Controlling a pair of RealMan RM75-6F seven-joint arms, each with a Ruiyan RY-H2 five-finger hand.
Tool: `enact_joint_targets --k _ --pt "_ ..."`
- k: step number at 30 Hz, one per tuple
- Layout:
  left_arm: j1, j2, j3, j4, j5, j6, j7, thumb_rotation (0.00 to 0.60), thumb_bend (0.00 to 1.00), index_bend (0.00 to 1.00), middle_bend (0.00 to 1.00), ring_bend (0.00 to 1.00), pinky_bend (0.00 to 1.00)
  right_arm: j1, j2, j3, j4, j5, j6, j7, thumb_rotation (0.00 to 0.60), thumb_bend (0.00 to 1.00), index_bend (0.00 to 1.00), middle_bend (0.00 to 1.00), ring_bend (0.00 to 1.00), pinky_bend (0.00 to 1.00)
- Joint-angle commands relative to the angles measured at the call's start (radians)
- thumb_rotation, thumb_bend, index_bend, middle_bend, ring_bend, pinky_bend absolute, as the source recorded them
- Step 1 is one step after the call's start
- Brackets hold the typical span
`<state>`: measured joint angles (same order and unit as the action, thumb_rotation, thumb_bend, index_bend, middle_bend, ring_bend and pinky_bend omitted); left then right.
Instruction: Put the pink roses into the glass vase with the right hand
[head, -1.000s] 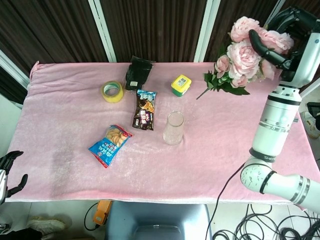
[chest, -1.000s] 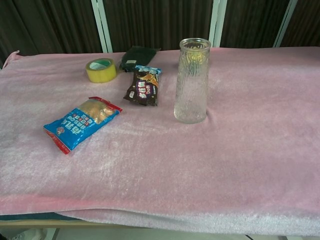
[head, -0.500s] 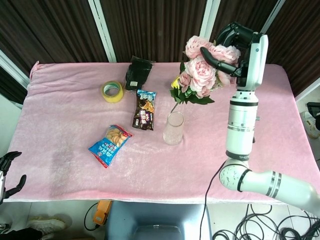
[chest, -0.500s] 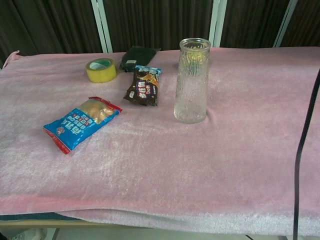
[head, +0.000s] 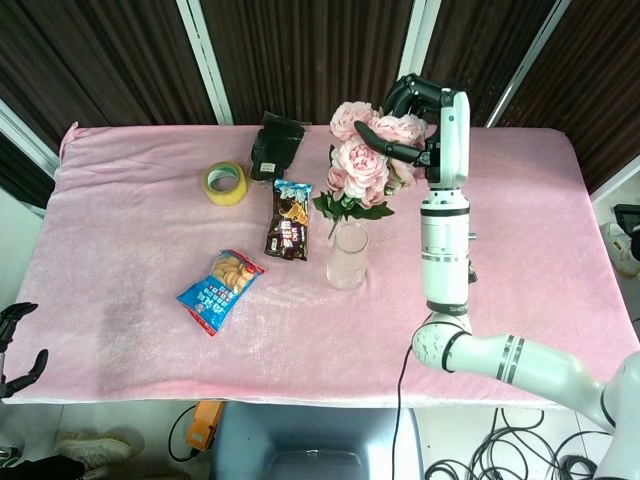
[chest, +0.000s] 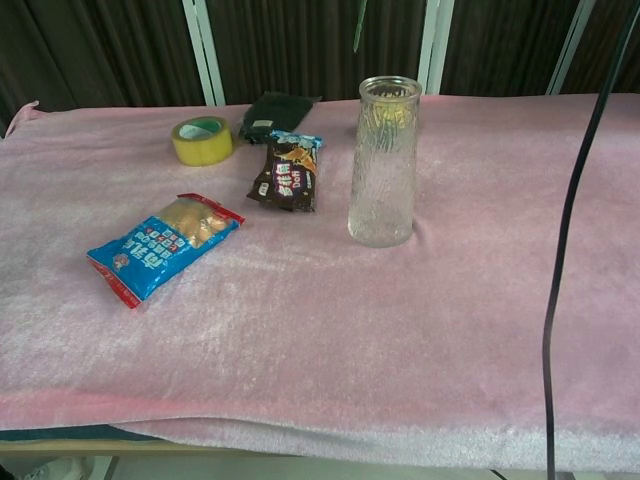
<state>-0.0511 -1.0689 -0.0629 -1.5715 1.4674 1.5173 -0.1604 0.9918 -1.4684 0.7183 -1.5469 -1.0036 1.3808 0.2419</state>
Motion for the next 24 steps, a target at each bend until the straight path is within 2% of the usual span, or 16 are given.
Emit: enact_joint_targets --k 1,10,24 --pt "-0.001 0.000 -0.001 0.001 -0.003 -0.003 -0.001 0.600 0.35 0.22 0.20 0.23 0.44 -0.006 -0.004 -0.014 0.009 -0.013 0.003 -0.012 0.600 0.21 0.91 0.76 0.76 1.00" --pt "-0.001 -0.001 -0.001 -0.005 -0.002 -0.004 0.012 0.600 0.35 0.22 0.20 0.23 0.44 -0.038 -0.022 -0.059 0.051 -0.034 -0.002 -0.015 0.600 0.21 0.91 0.76 0.76 1.00" --pt "-0.004 -0.001 -0.002 -0.008 -0.007 -0.012 0.017 0.600 0.35 0.22 0.20 0.23 0.44 -0.069 -0.027 -0.064 0.095 -0.052 -0.008 -0.002 0.600 0.21 0.91 0.76 0.76 1.00"
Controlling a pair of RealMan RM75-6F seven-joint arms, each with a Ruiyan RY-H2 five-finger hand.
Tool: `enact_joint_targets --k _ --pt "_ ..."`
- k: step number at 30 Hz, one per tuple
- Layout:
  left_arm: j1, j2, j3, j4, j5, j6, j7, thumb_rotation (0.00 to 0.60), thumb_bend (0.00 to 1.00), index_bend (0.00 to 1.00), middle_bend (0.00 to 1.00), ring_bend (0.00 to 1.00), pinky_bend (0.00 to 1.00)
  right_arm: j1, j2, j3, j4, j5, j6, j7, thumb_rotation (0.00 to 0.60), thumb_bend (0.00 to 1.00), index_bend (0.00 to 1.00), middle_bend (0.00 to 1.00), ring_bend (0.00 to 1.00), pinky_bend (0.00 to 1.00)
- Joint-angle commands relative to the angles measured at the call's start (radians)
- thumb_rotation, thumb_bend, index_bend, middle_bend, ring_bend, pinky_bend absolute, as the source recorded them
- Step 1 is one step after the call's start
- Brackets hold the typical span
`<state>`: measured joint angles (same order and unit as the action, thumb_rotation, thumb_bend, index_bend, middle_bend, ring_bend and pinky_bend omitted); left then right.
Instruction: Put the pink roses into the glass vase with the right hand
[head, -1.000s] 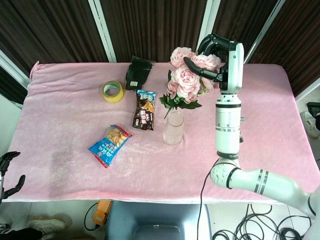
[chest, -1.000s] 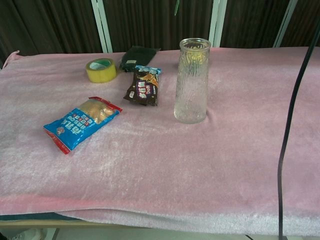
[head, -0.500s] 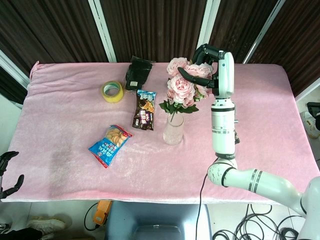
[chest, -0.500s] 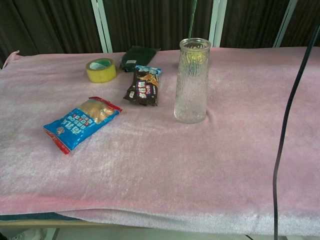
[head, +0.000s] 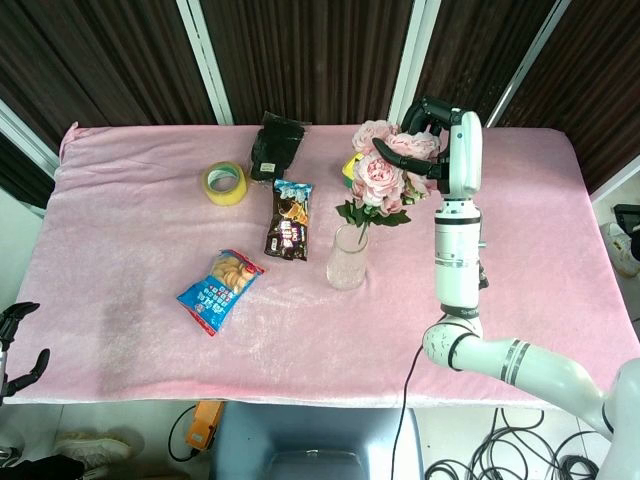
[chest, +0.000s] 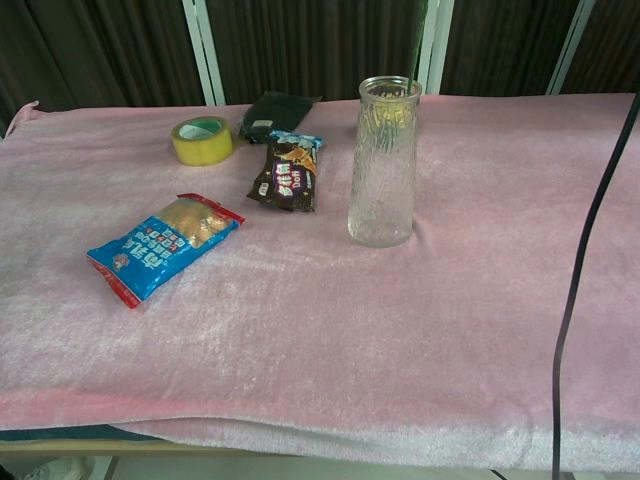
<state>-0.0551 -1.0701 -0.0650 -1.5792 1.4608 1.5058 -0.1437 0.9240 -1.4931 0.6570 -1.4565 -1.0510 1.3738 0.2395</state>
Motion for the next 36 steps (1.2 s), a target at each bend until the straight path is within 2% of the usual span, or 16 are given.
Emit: enact_joint_targets --k 1,18,30,36 --pt "0.000 0.000 0.000 -0.001 0.000 -0.001 0.000 0.600 0.35 0.22 0.20 0.23 0.44 -0.001 -0.004 -0.003 0.007 -0.006 -0.003 0.002 0.600 0.21 0.91 0.76 0.76 1.00" --pt "0.002 0.004 0.000 0.000 -0.001 0.001 -0.012 0.600 0.35 0.22 0.20 0.23 0.44 0.012 -0.068 -0.028 0.061 -0.033 -0.021 0.020 0.600 0.21 0.91 0.76 0.76 1.00" --pt "0.003 0.005 -0.001 0.000 -0.001 0.000 -0.015 0.600 0.35 0.22 0.20 0.23 0.44 0.009 -0.147 -0.094 0.155 -0.063 -0.048 0.033 0.600 0.21 0.91 0.76 0.77 1.00" --pt "0.002 0.005 0.000 0.000 0.001 -0.001 -0.013 0.600 0.35 0.22 0.20 0.23 0.44 0.013 -0.198 -0.131 0.245 -0.096 -0.052 0.031 0.600 0.21 0.90 0.76 0.74 1.00"
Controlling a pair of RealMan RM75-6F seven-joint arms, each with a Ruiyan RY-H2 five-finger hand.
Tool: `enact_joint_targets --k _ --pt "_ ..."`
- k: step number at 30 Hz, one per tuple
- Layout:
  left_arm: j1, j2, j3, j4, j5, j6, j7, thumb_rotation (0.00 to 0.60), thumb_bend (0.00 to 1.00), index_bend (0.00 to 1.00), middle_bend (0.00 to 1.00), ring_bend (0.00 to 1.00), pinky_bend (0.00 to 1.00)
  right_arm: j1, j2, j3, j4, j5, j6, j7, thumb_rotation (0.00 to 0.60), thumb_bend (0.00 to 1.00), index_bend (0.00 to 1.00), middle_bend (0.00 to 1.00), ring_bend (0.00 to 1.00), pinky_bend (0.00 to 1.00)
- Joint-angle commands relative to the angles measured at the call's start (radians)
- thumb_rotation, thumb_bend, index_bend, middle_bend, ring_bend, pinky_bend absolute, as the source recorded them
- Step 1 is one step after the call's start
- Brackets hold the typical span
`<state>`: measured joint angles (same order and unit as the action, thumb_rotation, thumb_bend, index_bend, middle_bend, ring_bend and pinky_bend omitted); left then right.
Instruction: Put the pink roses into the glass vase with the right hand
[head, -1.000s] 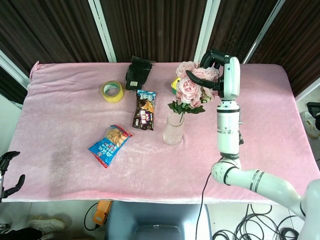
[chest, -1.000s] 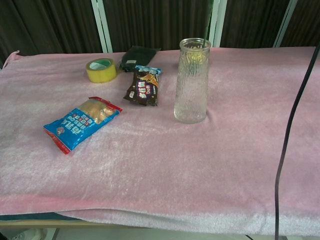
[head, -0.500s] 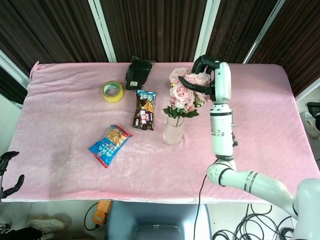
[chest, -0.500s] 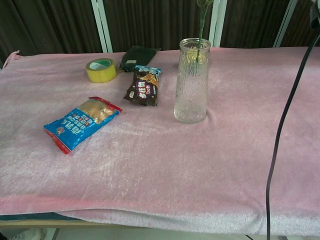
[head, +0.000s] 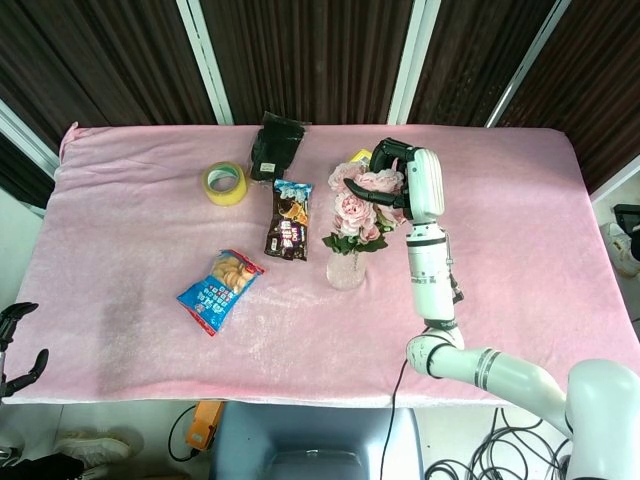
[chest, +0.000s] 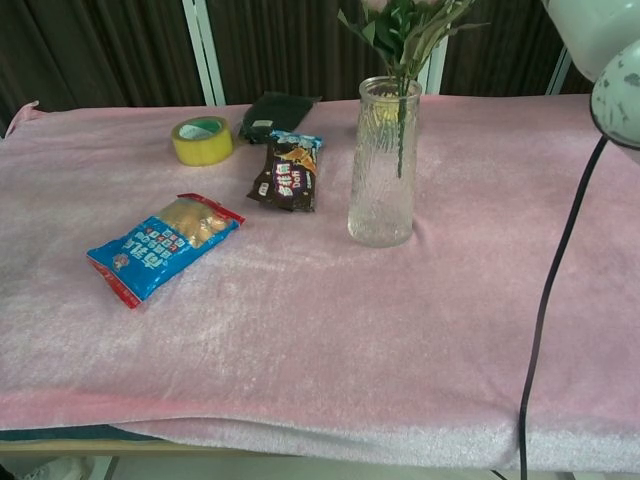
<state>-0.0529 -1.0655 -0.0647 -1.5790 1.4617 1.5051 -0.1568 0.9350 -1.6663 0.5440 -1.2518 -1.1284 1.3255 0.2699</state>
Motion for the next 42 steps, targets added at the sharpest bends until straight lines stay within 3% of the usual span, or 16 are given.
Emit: enact_joint_targets --k 1,5,8,13,17,24,27,37,40,42 --pt "0.000 0.000 0.000 0.000 0.000 -0.001 0.001 0.600 0.35 0.22 0.20 0.23 0.44 0.003 -0.031 -0.022 0.052 -0.023 -0.003 0.001 0.600 0.21 0.89 0.76 0.72 1.00" --pt "0.000 0.000 0.000 0.000 -0.002 -0.001 0.000 0.600 0.35 0.22 0.20 0.23 0.44 0.003 -0.049 -0.038 0.093 -0.046 -0.001 0.000 0.600 0.21 0.85 0.76 0.68 1.00" --pt "0.001 0.001 -0.001 0.000 -0.002 -0.001 -0.002 0.600 0.35 0.22 0.20 0.23 0.44 -0.005 -0.050 -0.058 0.107 -0.065 -0.011 0.002 0.600 0.21 0.76 0.71 0.62 0.97" --pt "0.000 0.001 0.000 -0.001 -0.001 -0.001 -0.001 0.600 0.35 0.22 0.20 0.23 0.44 -0.026 -0.016 -0.091 0.087 -0.083 -0.057 0.006 0.600 0.21 0.49 0.50 0.40 0.76" --pt "-0.001 0.000 0.001 -0.002 0.002 -0.002 0.004 0.600 0.35 0.22 0.20 0.23 0.44 -0.047 0.007 -0.091 0.057 -0.088 -0.064 0.034 0.600 0.21 0.34 0.37 0.26 0.66" --pt "-0.002 -0.001 0.002 -0.003 0.003 -0.004 0.008 0.600 0.35 0.22 0.20 0.23 0.44 -0.114 0.115 -0.105 -0.076 -0.117 -0.078 0.101 0.600 0.21 0.02 0.08 0.02 0.35" --pt "-0.003 0.000 0.002 -0.002 0.003 -0.006 0.006 0.600 0.35 0.22 0.20 0.23 0.44 -0.159 0.169 -0.112 -0.133 -0.148 -0.042 0.130 0.600 0.18 0.00 0.00 0.00 0.27" --pt "-0.007 -0.002 0.004 -0.004 0.003 -0.012 0.018 0.600 0.35 0.22 0.20 0.23 0.44 -0.284 0.274 -0.139 -0.209 -0.231 0.123 0.091 0.600 0.09 0.00 0.00 0.00 0.19" --pt "-0.009 -0.003 0.005 -0.007 0.004 -0.017 0.026 0.600 0.35 0.22 0.20 0.23 0.45 -0.376 0.345 -0.178 -0.271 -0.249 0.200 0.014 0.600 0.08 0.00 0.00 0.00 0.19" --pt "-0.009 -0.004 0.005 -0.009 0.003 -0.015 0.033 0.600 0.35 0.22 0.20 0.23 0.45 -0.461 0.423 -0.251 -0.340 -0.249 0.212 -0.093 0.600 0.07 0.00 0.00 0.00 0.19"
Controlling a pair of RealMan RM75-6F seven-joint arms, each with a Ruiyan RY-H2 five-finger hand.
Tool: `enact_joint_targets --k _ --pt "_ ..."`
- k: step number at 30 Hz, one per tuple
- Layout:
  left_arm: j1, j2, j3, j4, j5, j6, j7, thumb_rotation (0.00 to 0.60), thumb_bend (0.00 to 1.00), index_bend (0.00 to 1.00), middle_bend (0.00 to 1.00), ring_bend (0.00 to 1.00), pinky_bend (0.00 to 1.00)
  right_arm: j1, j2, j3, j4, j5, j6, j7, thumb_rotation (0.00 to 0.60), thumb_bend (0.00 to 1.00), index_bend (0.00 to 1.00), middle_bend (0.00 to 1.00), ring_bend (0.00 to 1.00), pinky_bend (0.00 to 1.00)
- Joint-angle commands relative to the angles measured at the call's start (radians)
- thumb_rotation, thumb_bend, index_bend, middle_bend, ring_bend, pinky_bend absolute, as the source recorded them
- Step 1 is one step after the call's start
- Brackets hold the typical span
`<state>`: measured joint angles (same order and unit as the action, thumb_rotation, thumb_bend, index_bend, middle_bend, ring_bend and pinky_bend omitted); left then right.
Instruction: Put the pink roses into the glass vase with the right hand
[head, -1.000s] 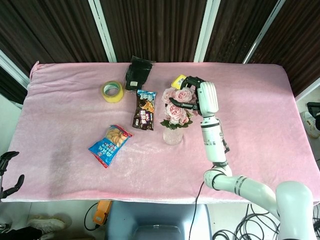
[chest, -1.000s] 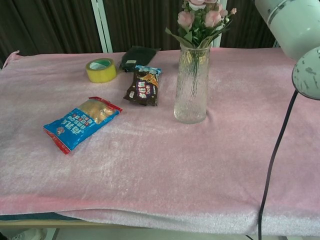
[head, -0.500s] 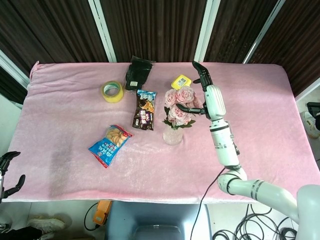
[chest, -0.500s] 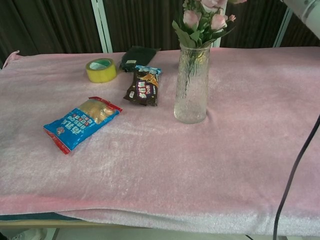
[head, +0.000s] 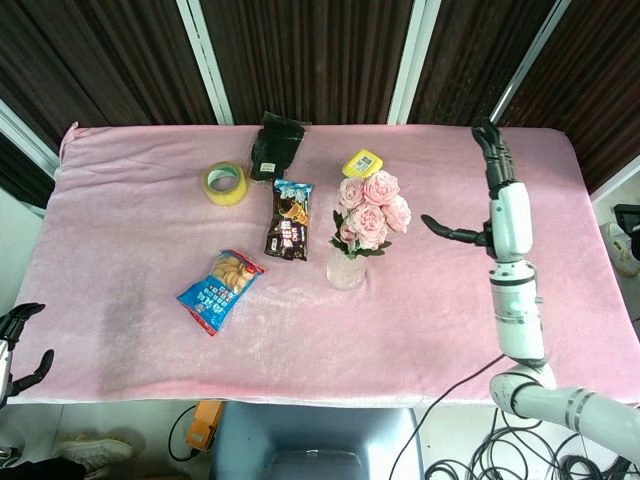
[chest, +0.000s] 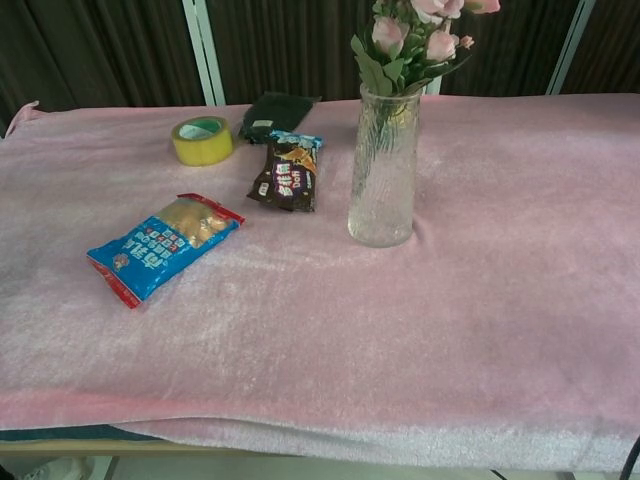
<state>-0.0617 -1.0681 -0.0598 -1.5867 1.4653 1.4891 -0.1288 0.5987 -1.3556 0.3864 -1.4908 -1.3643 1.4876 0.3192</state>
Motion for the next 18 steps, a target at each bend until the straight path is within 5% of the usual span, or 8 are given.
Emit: enact_joint_targets --k 1,5,9,18 --pt "-0.002 -0.005 0.001 -0.003 0.006 0.002 0.019 0.600 0.35 0.22 0.20 0.23 0.45 -0.221 0.173 -0.210 -0.164 -0.011 0.057 -0.289 0.600 0.07 0.00 0.00 0.00 0.19" --pt "-0.005 -0.014 0.005 -0.012 0.021 0.009 0.055 0.600 0.35 0.22 0.20 0.23 0.44 -0.331 0.176 -0.328 -0.233 -0.027 0.104 -0.469 0.600 0.05 0.00 0.00 0.00 0.17" --pt "-0.012 -0.026 0.007 -0.011 0.034 0.009 0.089 0.600 0.35 0.22 0.20 0.23 0.44 -0.384 0.187 -0.396 -0.285 -0.010 0.052 -0.427 0.600 0.05 0.00 0.00 0.00 0.14" --pt "-0.020 -0.039 0.013 -0.013 0.045 0.006 0.126 0.600 0.35 0.22 0.20 0.23 0.45 -0.390 0.279 -0.442 -0.360 -0.014 -0.080 -0.398 0.600 0.05 0.00 0.00 0.00 0.13"
